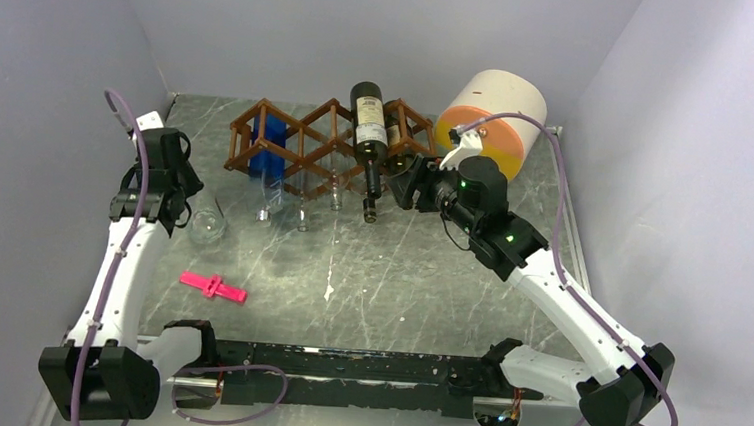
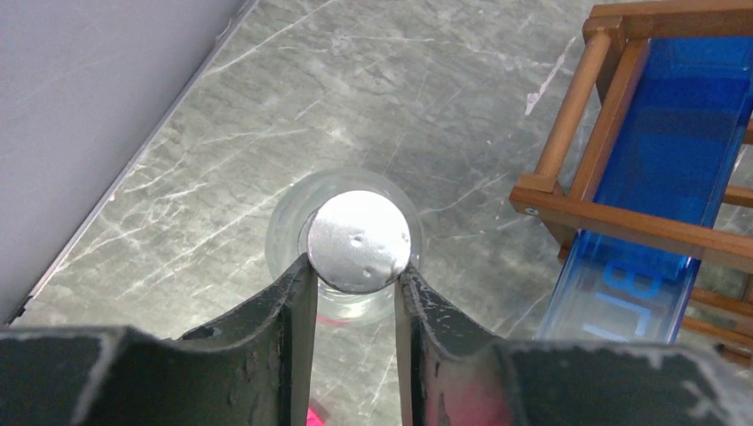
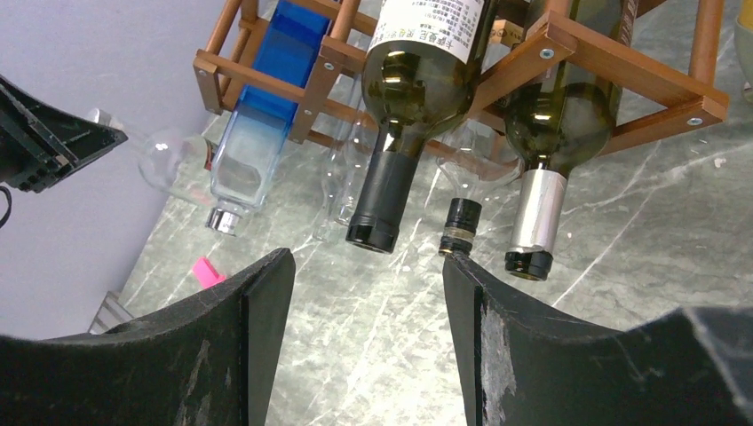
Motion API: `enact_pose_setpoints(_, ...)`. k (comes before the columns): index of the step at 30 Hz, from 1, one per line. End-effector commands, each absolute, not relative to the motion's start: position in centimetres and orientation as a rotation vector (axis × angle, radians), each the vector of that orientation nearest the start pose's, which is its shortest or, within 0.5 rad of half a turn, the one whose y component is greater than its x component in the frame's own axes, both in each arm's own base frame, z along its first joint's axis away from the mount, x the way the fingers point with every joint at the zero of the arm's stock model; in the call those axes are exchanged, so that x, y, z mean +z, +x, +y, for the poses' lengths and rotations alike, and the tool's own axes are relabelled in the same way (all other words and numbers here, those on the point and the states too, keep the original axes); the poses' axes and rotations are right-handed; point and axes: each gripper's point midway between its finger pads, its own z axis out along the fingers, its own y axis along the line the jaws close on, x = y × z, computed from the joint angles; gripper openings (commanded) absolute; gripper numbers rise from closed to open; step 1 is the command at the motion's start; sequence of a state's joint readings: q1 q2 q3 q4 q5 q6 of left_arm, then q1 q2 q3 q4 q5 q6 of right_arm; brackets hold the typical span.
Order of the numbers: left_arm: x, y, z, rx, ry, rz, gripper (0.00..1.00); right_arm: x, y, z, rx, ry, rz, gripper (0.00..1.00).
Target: Put the wine bottle on the wine rack
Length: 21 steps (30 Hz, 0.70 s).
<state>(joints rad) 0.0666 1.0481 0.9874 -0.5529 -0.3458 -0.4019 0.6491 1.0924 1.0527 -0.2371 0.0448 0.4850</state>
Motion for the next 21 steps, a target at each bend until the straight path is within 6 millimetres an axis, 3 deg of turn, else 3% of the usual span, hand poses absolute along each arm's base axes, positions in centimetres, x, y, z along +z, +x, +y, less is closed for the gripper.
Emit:
enact_pose_setpoints(1,23.6,30.4,6.0,0.150,-0.644,2.038,0.32,30.7,29.0,23.5,0.756,-0.139,1.874,0.66)
enact_pose_setpoints(8,26.1,29.0,4.3,0.078,-0.499,2.062,0.31,30.8,28.9,23.8,0.753,-0.167,1.906,0.66)
enact_pose_setpoints(13,26.1,27.4,3.1,0.046,-0.406,2.098,0.32,31.1,28.9,23.8,0.759,-0.161,1.892,0.66)
enact_pose_setpoints(15,25.8,27.1,3.5,0.068,-0.414,2.090,0.41,31.1,28.9,23.8,0.762,-0.160,1.888,0.66)
enact_pose_setpoints(18,25.5,27.4,3.8,0.080,-0.449,2.076,0.64,31.1,28.9,24.0,0.771,-0.158,1.891,0.66)
enact_pose_setpoints(21,24.8,28.4,4.0,0.078,-0.489,2.071,0.74,31.0,28.9,24.2,0.782,-0.161,1.901,0.66)
